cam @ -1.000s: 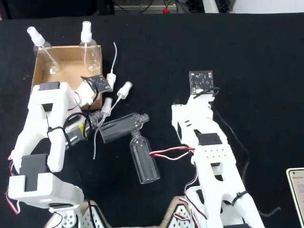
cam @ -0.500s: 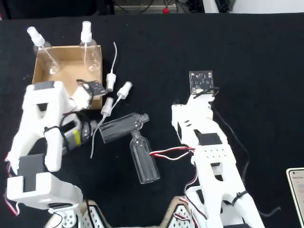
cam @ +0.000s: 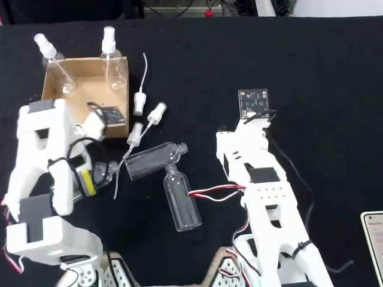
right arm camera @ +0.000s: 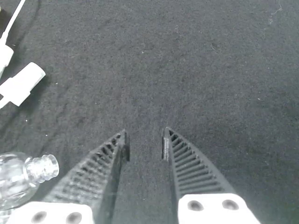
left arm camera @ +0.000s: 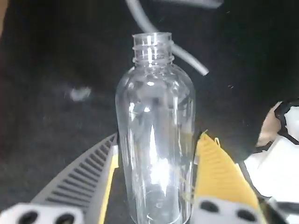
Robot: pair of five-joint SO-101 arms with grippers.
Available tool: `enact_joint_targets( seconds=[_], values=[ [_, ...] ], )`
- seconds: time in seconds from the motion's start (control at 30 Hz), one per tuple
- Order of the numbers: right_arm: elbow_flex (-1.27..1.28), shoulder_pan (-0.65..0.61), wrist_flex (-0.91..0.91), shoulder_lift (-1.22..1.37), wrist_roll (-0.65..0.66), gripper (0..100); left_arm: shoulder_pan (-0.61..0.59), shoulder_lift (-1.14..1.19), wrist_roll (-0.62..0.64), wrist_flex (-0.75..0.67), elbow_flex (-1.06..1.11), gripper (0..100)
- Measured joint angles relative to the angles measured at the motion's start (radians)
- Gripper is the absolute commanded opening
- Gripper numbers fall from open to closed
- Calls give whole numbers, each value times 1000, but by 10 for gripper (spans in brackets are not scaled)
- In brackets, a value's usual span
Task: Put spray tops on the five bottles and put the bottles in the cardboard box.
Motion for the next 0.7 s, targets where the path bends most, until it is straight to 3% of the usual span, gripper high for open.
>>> enact_joint_targets(
  seconds=[0.13, 0.27, 0.57, 0.7],
  values=[
    [0, 0, 0, 0, 0, 114, 72, 0, 0, -11, 0, 264],
    [0, 0, 0, 0, 0, 114, 89, 0, 51, -84, 0, 336],
    [0, 0, 0, 0, 0, 114, 46, 0, 63, -98, 0, 328],
    [0, 0, 0, 0, 0, 114, 97, 3, 68, -98, 0, 328]
  ],
)
